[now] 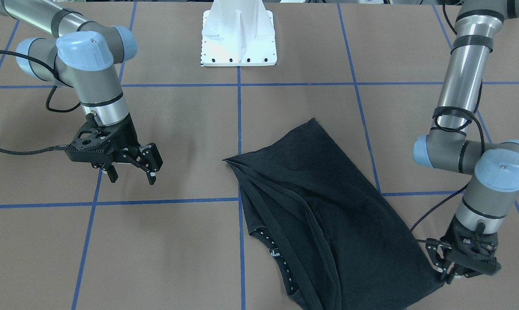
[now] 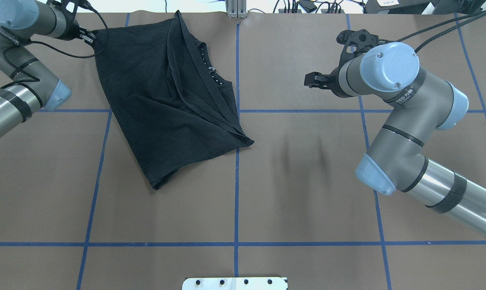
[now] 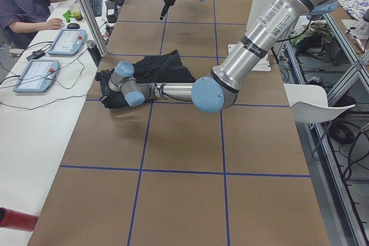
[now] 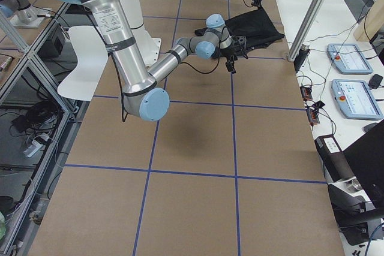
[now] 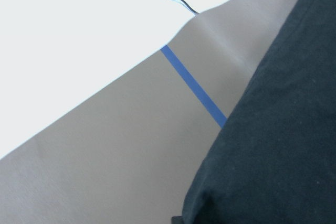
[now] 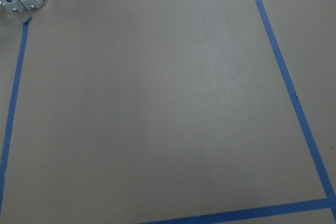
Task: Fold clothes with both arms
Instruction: 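Move the right gripper to the folded shirt corner near the collar, then grasp the folded edge with the right gripper and pull it toward the robot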
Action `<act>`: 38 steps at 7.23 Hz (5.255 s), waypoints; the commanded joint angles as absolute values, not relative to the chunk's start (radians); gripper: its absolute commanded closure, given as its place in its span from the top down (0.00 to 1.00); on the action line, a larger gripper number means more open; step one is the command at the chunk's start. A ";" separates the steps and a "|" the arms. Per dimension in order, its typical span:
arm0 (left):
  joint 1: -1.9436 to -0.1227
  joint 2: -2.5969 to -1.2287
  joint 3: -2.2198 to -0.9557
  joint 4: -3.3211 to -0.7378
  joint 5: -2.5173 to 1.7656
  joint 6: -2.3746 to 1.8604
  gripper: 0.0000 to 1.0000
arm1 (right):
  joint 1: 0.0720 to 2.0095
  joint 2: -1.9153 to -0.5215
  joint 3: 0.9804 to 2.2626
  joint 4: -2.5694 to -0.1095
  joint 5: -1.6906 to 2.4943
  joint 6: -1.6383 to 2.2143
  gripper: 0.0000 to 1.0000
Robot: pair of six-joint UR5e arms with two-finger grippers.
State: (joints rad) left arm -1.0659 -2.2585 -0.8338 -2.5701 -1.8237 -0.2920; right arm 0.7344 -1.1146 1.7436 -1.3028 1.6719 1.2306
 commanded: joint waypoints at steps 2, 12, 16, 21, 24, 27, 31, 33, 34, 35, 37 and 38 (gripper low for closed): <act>-1.161 -2.200 -0.917 -2.611 -2.086 -0.241 1.00 | 0.669 -1.060 1.723 -1.301 1.634 1.264 1.00; -1.149 -2.059 -1.088 -2.619 -2.085 -0.364 1.00 | 0.508 -0.652 1.120 -1.065 1.399 1.574 0.81; -1.149 -2.059 -1.086 -2.617 -2.083 -0.364 1.00 | 0.492 -0.652 1.108 -1.066 1.388 1.572 0.71; -1.149 -2.059 -1.083 -2.619 -2.079 -0.364 1.00 | 0.476 -0.646 1.109 -1.066 1.379 1.575 0.37; -1.149 -2.059 -1.083 -2.619 -2.079 -0.364 1.00 | 0.469 -0.635 1.109 -1.068 1.379 1.571 0.00; -1.149 -2.059 -1.081 -2.619 -2.079 -0.364 1.00 | 0.459 -0.646 1.165 -1.075 1.390 1.566 0.00; -1.147 -2.060 -1.084 -2.619 -2.077 -0.374 1.00 | 0.387 -0.936 1.595 -1.202 1.369 1.566 0.00; -1.147 -2.060 -1.086 -2.619 -2.077 -0.379 1.00 | 0.290 -1.067 1.748 -1.226 1.274 1.575 0.00; -1.147 -2.060 -1.086 -2.619 -2.077 -0.379 1.00 | 0.247 -1.077 1.755 -1.227 1.232 1.580 0.00; -1.147 -2.060 -1.086 -2.619 -2.077 -0.379 1.00 | 0.235 -1.077 1.755 -1.229 1.220 1.582 0.00; -1.147 -2.062 -1.086 -2.619 -2.077 -0.379 1.00 | 0.247 -1.074 1.764 -1.233 1.223 1.569 0.98; -1.147 -2.062 -1.086 -2.619 -2.077 -0.379 1.00 | 0.285 -1.060 1.807 -1.311 1.248 1.543 1.00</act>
